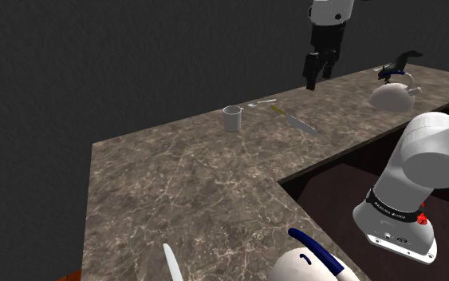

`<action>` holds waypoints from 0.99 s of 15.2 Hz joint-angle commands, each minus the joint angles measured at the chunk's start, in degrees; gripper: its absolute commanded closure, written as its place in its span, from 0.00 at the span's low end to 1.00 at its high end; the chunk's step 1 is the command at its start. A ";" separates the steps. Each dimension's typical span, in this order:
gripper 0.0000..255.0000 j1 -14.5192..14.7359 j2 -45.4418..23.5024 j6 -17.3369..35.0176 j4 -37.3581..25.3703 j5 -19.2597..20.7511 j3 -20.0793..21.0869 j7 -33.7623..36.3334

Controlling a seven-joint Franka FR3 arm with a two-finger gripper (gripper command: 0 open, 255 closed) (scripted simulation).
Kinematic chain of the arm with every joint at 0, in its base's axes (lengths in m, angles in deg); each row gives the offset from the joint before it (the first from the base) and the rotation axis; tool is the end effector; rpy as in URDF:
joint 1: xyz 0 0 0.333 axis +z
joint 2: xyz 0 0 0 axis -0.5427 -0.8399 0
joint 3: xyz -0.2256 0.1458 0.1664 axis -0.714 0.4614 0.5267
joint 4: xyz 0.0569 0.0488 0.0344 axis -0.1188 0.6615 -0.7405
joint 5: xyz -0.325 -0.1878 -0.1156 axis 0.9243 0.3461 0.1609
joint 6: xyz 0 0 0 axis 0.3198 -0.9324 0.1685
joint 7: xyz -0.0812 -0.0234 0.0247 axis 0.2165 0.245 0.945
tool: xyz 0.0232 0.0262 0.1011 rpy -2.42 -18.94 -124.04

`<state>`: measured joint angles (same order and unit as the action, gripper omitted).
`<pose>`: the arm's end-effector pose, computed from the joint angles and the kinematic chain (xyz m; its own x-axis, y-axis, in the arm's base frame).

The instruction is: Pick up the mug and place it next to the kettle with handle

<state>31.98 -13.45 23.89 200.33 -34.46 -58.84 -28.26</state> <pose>0.3042 -0.0010 0.5873 0.9859 -0.1664 -0.0204 -0.1635 -0.9813 0.1017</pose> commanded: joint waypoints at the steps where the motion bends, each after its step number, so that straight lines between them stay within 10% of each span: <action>1: 0.00 0.00 0.00 0.00 0.00 0.00 0.00 0.00; 15: 0.00 -0.69 -28.73 19.56 -9.37 -0.45 0.17 2.57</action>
<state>31.38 -40.07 42.13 191.77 -34.93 -58.61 -25.76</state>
